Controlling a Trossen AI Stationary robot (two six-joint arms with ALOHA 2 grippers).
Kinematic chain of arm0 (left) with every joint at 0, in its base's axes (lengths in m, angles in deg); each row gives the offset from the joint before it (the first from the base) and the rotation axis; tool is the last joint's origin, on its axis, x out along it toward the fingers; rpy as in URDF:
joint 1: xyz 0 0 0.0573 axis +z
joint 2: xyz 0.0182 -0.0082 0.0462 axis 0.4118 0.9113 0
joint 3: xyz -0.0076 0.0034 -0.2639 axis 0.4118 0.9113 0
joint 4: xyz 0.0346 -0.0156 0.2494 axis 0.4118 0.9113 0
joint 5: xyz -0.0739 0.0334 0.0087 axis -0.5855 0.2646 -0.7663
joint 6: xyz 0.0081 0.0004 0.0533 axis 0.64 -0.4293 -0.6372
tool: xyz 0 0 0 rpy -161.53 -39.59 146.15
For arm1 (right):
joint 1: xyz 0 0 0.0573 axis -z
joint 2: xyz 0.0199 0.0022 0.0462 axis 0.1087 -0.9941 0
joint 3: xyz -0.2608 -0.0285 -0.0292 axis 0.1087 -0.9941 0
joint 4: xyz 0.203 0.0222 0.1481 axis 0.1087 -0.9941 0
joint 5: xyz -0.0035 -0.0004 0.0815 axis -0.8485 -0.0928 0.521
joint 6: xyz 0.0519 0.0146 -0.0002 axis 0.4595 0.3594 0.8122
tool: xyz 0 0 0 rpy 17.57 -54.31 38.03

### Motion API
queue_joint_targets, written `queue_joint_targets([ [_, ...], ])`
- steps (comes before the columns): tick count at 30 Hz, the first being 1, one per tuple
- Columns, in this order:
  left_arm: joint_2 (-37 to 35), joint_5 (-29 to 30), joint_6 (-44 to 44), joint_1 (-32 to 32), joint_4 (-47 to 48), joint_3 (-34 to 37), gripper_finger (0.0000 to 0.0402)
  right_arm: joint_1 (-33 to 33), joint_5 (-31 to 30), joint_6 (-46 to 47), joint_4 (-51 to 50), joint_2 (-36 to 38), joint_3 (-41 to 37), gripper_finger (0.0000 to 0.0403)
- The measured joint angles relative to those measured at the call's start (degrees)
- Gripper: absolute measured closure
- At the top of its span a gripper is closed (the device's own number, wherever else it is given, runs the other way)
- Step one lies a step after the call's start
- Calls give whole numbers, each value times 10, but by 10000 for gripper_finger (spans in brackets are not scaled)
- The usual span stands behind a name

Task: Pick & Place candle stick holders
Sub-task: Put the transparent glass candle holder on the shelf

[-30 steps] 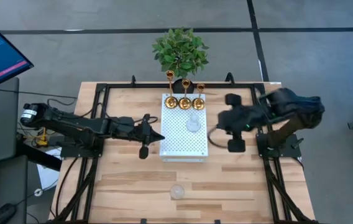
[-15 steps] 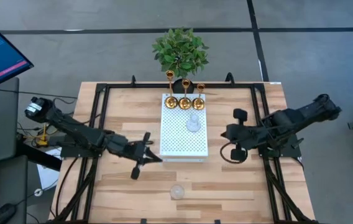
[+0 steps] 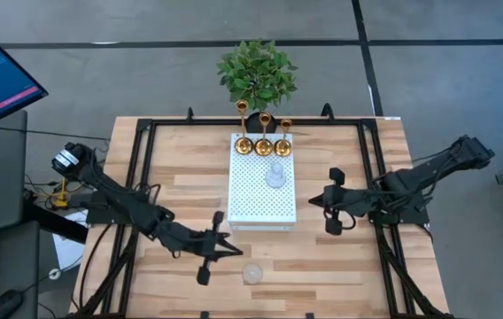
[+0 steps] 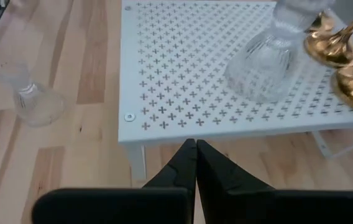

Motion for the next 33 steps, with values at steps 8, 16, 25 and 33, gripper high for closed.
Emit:
queue_joint_targets([
  [8, 40, 21, 102, -1, 122, -66, 396, 1, -46, 4, 128, 2, -110, 403],
  [16, 89, -18, 178, 0, 168, -79, 396, 2, -51, 20, 196, 3, -162, 403],
  [25, 152, -100, 181, -3, 167, -79, 395, 4, -50, 21, 215, 3, -162, 403],
  [33, 185, -97, 181, -6, 167, -78, 397, 5, -48, 20, 215, 3, -162, 403],
])
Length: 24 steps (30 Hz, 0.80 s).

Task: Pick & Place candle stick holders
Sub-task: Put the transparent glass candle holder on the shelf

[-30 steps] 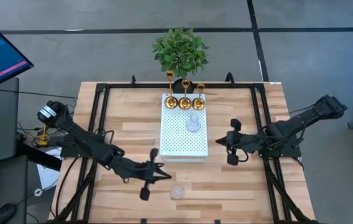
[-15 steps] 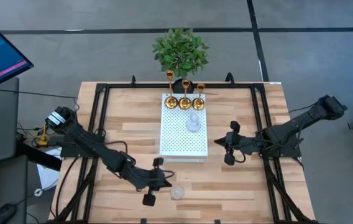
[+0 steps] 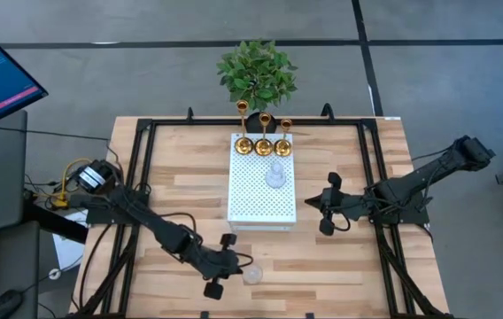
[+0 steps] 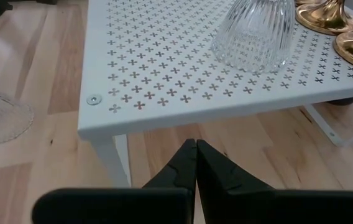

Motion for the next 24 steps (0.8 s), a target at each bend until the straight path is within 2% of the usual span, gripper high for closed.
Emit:
queue_joint_targets([
  [7, 14, 68, -12, -15, -14, 28, 397, 0, 0, -3, -6, 0, 0, 403],
  [12, 14, 68, -47, -16, -104, 76, 398, 0, 0, -14, -6, 0, 0, 403],
  [18, 14, 63, -62, -11, -277, 144, 396, 0, 0, -16, -6, 0, 0, 403],
  [24, 14, 38, -39, -11, -314, 177, 395, 0, 0, -16, -6, 0, 0, 403],
])
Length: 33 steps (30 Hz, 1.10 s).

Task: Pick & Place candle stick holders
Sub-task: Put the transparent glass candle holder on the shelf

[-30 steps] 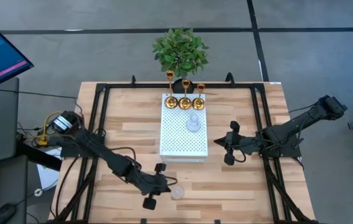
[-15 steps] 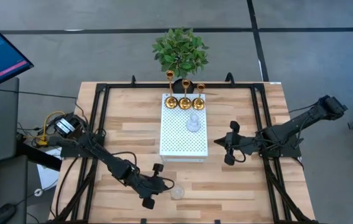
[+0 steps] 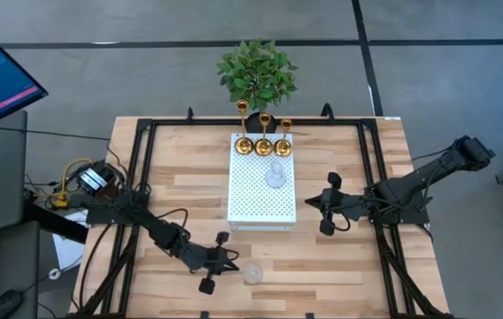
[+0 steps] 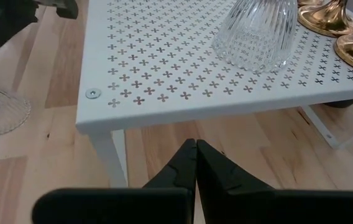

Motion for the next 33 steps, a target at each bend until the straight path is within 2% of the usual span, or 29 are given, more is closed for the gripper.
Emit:
queue_joint_targets([
  [4, 0, 6, 7, 3, -1, 1, 389, 0, 0, 0, 1, 0, 0, 403],
  [8, 0, -8, 25, 13, -1, 1, 367, 0, 0, 0, 2, 0, 0, 403],
  [14, 39, -15, 39, 25, -31, 1, 310, 0, 0, 0, 2, 0, 0, 403],
  [21, 98, -16, 16, 25, -160, 1, 241, 0, 4, 0, 2, 0, 0, 403],
  [29, 102, -15, 20, 25, -179, 0, 170, 0, 4, 0, 2, 0, 0, 403],
  [33, 133, -15, 20, 32, -185, -23, 144, 0, 4, 0, 2, 0, 0, 403],
])
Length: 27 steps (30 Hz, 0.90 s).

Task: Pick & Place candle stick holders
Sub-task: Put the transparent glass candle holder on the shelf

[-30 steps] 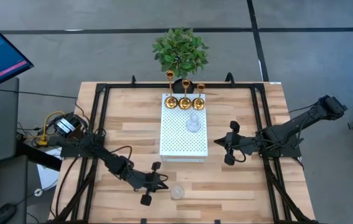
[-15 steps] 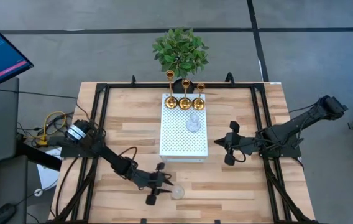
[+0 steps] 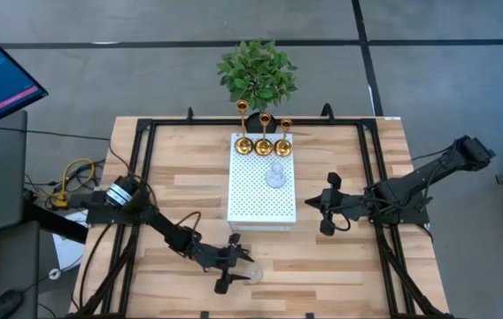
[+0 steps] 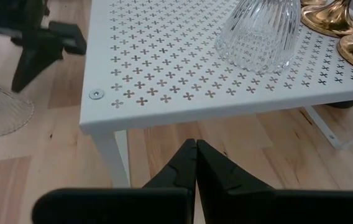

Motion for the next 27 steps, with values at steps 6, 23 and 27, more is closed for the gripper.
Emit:
queue_joint_targets([
  [6, 33, -31, -1, 15, -2, -38, 129, 0, 0, 0, 1, 0, 0, 403],
  [23, 39, -49, 15, 27, -30, -41, 183, 0, 0, 0, -1, 0, 0, 403],
  [27, 39, -49, 38, 26, -31, -41, 209, 0, 0, 0, -1, 0, 0, 403],
])
